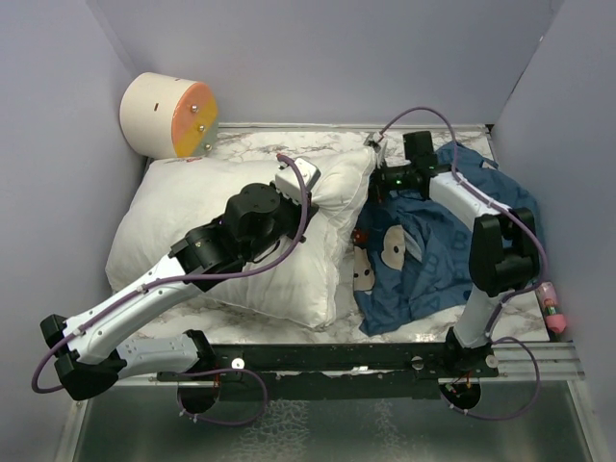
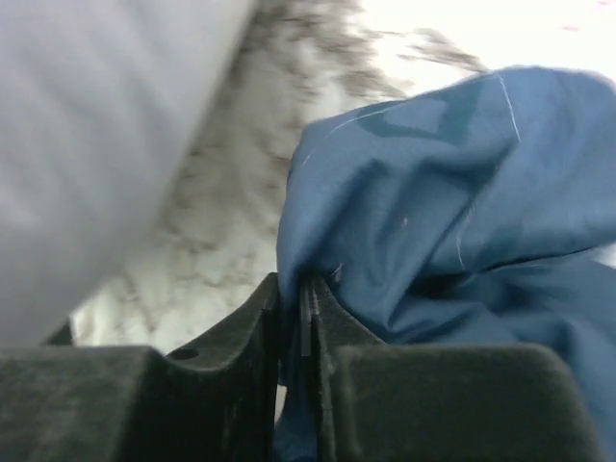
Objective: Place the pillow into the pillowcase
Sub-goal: Adjust the pillowcase at the center of the board, then pick up the pillowcase from the center of the board.
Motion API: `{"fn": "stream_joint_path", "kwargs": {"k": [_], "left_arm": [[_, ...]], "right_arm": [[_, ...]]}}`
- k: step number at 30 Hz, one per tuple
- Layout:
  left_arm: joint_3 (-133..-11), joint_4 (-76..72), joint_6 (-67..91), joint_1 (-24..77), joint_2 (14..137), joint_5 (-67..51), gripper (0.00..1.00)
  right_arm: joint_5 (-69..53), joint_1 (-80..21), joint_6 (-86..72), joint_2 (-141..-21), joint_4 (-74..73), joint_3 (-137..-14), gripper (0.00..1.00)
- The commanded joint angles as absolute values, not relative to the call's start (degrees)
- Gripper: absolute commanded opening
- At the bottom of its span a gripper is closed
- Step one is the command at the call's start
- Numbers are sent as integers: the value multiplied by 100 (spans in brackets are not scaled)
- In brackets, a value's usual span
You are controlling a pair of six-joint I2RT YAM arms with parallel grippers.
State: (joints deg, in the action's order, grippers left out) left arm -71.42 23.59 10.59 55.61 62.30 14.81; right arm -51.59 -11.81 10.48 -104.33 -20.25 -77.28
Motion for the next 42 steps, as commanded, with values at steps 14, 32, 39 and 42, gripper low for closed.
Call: {"fn": "stream_joint_path", "kwargs": {"k": [14, 32, 39, 42], "left_arm": [[-7124, 1360, 1223, 5533, 5908, 1010, 0], [-6709, 930, 1487, 5528, 6337, 677, 0], [-6634, 796, 1533, 5529, 6380, 625, 0], [-6631, 798, 1542, 5528, 6403, 607, 0]], "right_arm": [[-6171, -498, 1763, -9997, -2759, -7672, 64], [-3664, -424, 2809, -10841, -3768, -8030, 53], [-2790, -474, 2799, -11389, -3829, -8079, 53], [-2563, -503, 2723, -11508, -3790, -8100, 45]]}}
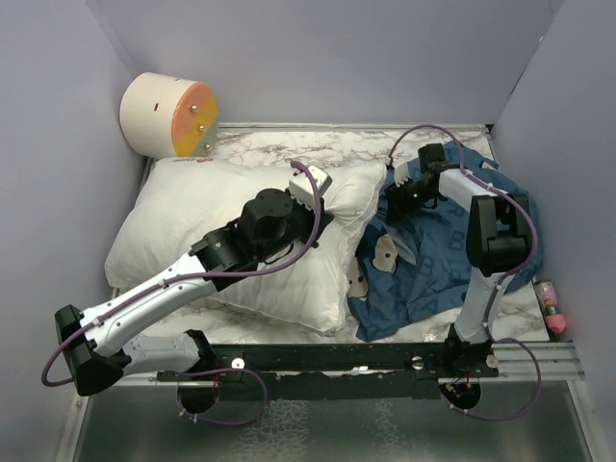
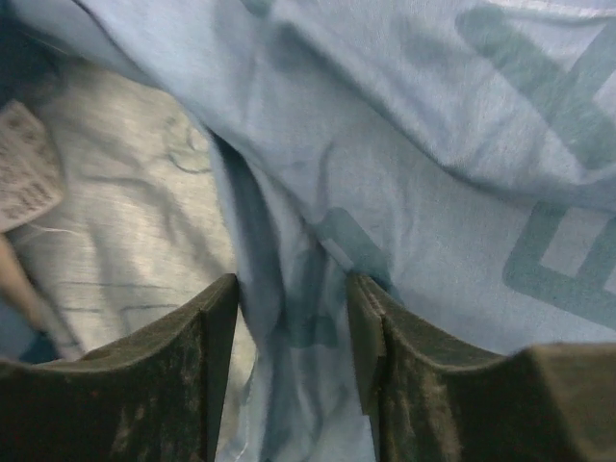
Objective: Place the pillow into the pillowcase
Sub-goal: Pick up the pillowcase from the center of the board.
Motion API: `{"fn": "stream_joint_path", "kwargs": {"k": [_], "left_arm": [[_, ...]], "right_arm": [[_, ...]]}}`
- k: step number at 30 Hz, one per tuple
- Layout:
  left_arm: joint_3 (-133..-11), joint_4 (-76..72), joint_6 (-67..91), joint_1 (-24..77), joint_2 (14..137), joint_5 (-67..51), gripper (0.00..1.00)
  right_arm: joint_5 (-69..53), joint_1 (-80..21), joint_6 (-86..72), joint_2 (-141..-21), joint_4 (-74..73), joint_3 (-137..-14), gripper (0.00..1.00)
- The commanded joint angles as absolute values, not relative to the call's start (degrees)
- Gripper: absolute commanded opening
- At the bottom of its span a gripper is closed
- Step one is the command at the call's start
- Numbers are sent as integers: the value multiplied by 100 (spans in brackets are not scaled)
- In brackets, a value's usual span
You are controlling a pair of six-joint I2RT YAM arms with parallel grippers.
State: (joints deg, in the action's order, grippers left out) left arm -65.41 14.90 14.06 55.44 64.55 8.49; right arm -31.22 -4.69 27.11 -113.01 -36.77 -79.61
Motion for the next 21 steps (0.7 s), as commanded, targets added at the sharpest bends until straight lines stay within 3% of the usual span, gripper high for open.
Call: {"fn": "stream_joint_path", "kwargs": {"k": [1, 3, 7, 9, 16, 21], "left_arm": [[-6635, 792, 1545, 5531, 6412, 600, 0], [-6635, 805, 1555, 5528, 6409, 582, 0], [-6657, 816, 1572, 5533, 6439, 517, 0], [-6675, 809, 1599, 5529, 6465, 459, 0], [-6774, 732, 1703, 5529, 6844, 54, 0], [-6923, 672, 1694, 5532, 7303, -249, 0]], "right_arm": [[-2517, -513, 2717, -11518, -3793, -8108, 41], [-2548, -514, 2703, -11498, -3792, -8117, 34], [-2649, -518, 2664, -11237, -3727, -8132, 7], [-2621, -506, 2586, -10906, -3528, -8080, 1], [-3154, -151, 1899, -9500, -2552, -7706, 1], [-3176, 32, 1510, -9230, -1999, -7355, 2]]}}
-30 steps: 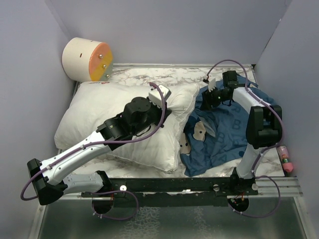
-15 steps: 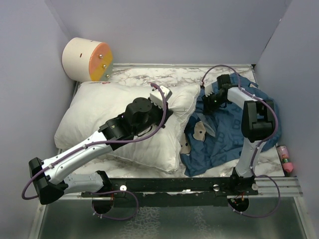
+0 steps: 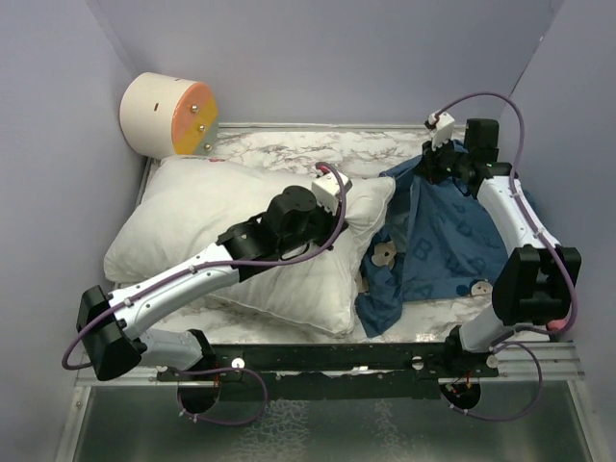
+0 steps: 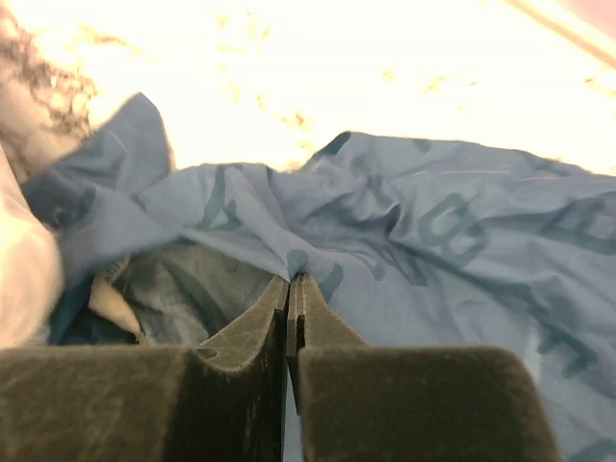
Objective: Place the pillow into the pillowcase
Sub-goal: Pick up the pillowcase from the center of the board, then stuff the pillow into the pillowcase.
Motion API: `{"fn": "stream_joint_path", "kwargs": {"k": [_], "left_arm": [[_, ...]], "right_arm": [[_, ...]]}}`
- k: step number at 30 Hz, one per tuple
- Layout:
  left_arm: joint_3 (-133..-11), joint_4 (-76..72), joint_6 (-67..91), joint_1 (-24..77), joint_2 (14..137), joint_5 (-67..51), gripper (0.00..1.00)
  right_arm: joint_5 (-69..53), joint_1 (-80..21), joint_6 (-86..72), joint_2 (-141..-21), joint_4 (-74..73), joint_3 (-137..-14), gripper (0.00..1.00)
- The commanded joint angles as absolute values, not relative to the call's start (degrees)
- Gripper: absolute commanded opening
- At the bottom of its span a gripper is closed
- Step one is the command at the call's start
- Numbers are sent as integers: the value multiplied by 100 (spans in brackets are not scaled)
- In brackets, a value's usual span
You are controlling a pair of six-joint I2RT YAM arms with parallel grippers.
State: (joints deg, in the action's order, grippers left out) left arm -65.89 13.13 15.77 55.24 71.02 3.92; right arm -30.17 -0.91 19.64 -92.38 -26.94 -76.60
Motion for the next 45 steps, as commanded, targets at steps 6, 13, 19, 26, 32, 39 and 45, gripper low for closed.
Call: {"fn": "stream_joint_path", "kwargs": {"k": [6, 13, 19, 26, 32, 39, 45], "left_arm": [[-7043, 637, 1698, 5528, 7865, -786, 0], [-7648, 935, 1540, 5528, 8582, -1472, 0], [-8129, 1315, 1319, 5493, 9207, -1348, 0], [-8956, 1996, 1090, 5239, 9630, 294, 0], [-9421, 1376, 706, 5256, 9672, 549, 0], [-7243, -3354, -826, 5880, 9258, 906, 0], [-7470, -3143, -1427, 5751, 10338, 1767, 0]], "right_arm": [[-3076, 59, 1365, -9631, -2044, -7392, 2], [-4073, 61, 1089, -9464, -1823, -7252, 1], [-5238, 60, 770, -8495, -1070, -6843, 1], [-6216, 57, 826, -7963, -744, -6579, 1], [-6964, 53, 500, -7786, -530, -6552, 1], [-6324, 63, 377, -8060, -755, -6716, 1], [-5503, 69, 480, -8382, -1229, -6985, 2]]}}
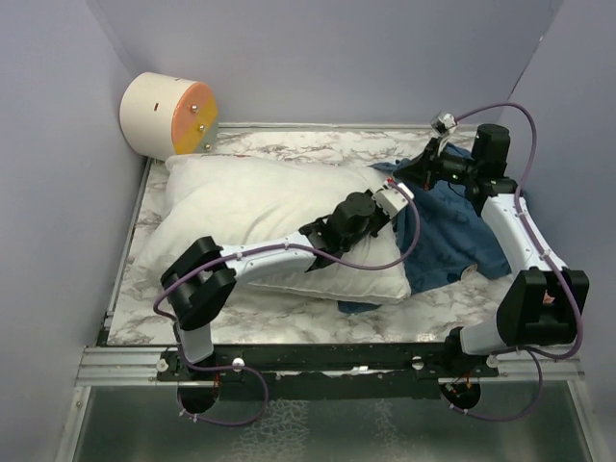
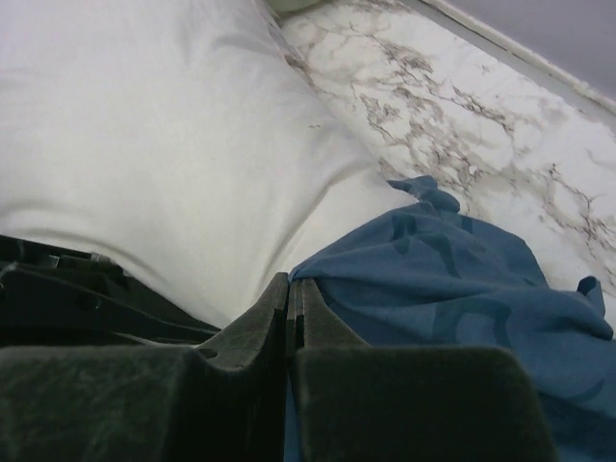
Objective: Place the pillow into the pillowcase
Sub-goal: Stuff the pillow into the pillowcase.
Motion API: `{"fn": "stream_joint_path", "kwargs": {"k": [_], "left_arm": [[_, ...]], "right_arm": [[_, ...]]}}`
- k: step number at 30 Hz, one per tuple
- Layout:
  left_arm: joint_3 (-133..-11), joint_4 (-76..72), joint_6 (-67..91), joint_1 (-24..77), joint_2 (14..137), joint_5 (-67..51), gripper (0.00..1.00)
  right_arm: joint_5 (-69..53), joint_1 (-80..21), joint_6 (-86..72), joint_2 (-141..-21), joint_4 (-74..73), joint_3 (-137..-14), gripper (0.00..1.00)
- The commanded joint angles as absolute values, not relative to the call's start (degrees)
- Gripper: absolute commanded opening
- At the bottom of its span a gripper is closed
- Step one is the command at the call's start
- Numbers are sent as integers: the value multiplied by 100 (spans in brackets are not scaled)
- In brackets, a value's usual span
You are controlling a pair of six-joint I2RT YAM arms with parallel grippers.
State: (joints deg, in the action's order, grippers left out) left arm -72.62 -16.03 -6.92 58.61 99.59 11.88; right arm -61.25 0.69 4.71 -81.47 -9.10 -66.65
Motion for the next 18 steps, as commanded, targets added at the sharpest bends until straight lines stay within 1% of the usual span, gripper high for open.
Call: {"fn": "stream_joint_path", "kwargs": {"k": [1, 2, 3, 4, 5, 6, 7, 9, 12, 13, 16, 18], "left_arm": [[-7446, -3138, -1415, 5744, 10397, 1922, 11], [-7457, -3092, -1311, 5731, 10383, 2018, 32], [-7503, -2930, -1094, 5702, 10324, 1992, 53], [-7624, -2627, -793, 5660, 10211, 1881, 73], [-7808, -2195, -453, 5615, 10094, 1715, 86], [-8036, -1701, -117, 5558, 9978, 1473, 96], [-8199, -1299, 166, 5510, 9829, 1205, 99], [-8355, -645, 639, 5456, 9449, 625, 99], [-8199, -92, 1083, 5450, 8827, -278, 99], [-8061, 26, 1244, 5449, 8608, -493, 97], [-7605, 347, 1572, 5454, 8005, -1073, 85], [-7203, 451, 1703, 5559, 7619, -1241, 82]], "right_arm": [[-5402, 77, 497, -8437, -1279, -6996, 3], [-5349, 83, 524, -8484, -1334, -7022, 4], [-5319, 87, 571, -8537, -1393, -7048, 6], [-5302, 92, 604, -8583, -1461, -7074, 10], [-5330, 101, 671, -8635, -1539, -7106, 13], [-5405, 109, 760, -8665, -1632, -7155, 17], [-5491, 118, 827, -8675, -1704, -7185, 22], [-5687, 140, 903, -8618, -1757, -7206, 34], [-5896, 162, 1101, -8441, -1947, -7336, 52], [-5947, 171, 1144, -8349, -2030, -7387, 57], [-5924, 183, 1396, -7942, -2412, -7450, 71], [-5796, 185, 1512, -7606, -2620, -7373, 78]]}}
